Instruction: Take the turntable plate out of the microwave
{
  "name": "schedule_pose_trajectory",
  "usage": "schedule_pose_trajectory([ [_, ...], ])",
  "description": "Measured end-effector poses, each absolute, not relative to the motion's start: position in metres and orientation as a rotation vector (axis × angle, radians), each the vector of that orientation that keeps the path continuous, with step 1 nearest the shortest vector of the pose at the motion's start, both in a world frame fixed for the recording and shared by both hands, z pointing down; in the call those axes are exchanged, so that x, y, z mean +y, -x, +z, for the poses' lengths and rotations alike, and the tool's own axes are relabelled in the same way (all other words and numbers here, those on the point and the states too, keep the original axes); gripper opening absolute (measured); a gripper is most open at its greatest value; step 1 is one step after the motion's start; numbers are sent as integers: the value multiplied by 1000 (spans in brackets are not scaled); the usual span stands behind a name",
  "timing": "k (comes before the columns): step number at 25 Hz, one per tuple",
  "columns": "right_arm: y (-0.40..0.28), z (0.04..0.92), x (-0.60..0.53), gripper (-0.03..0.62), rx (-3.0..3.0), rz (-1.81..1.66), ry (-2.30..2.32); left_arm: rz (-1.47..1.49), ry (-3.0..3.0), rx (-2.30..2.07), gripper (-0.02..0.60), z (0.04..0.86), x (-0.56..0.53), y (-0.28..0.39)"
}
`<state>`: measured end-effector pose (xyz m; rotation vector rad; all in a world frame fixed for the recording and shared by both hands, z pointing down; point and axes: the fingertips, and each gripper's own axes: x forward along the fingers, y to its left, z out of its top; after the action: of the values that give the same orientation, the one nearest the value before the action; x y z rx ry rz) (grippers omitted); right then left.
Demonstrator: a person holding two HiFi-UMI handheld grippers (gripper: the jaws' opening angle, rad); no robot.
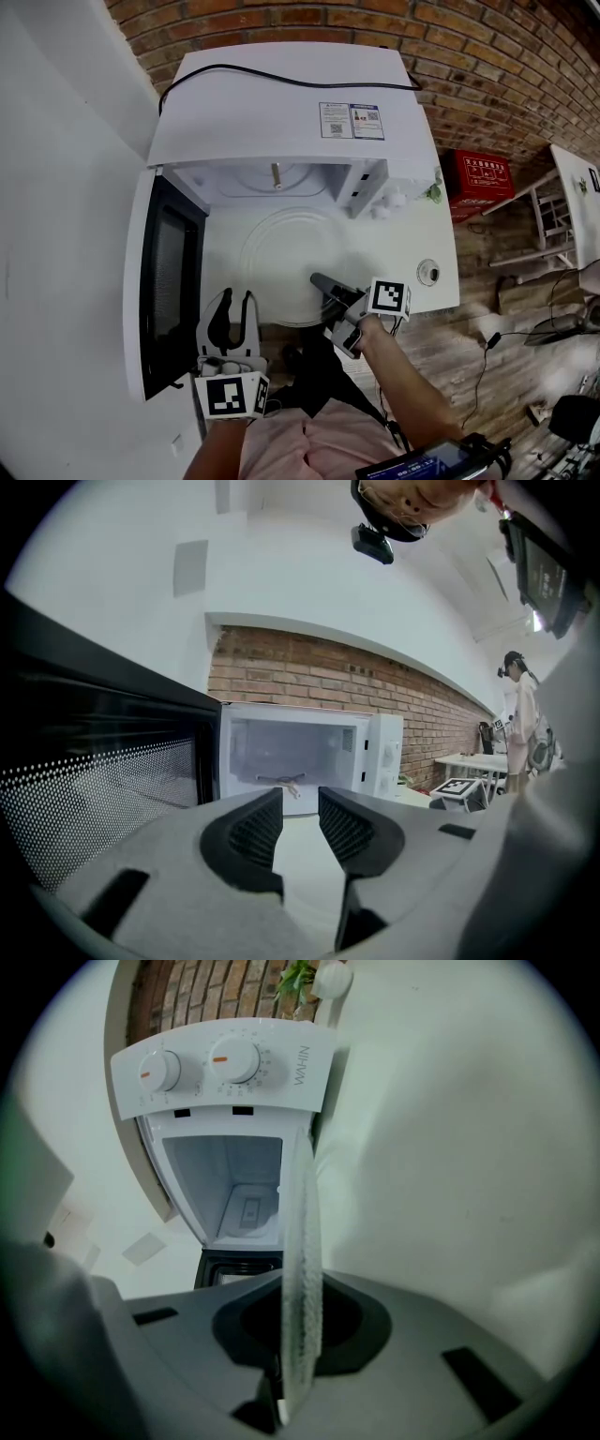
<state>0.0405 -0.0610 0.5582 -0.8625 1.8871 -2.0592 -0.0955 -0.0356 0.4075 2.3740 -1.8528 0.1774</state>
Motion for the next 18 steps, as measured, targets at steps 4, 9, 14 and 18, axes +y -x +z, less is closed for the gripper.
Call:
schedule_pose_trajectory([
  [4, -40, 558, -61, 31, 1884, -2062, 861, 173, -2375, -1856, 120, 407, -36, 96],
  [9, -40, 558, -61, 31, 1889, -2056, 862, 169, -2380, -1855, 120, 405, -37, 96],
  [14, -39, 557, -63, 31, 1908, -2031, 835, 172, -2379, -1854, 120, 406, -35, 98],
  [18, -38, 556, -63, 31, 1912, -2025, 824, 172, -2381, -1853, 120, 406, -34, 98],
])
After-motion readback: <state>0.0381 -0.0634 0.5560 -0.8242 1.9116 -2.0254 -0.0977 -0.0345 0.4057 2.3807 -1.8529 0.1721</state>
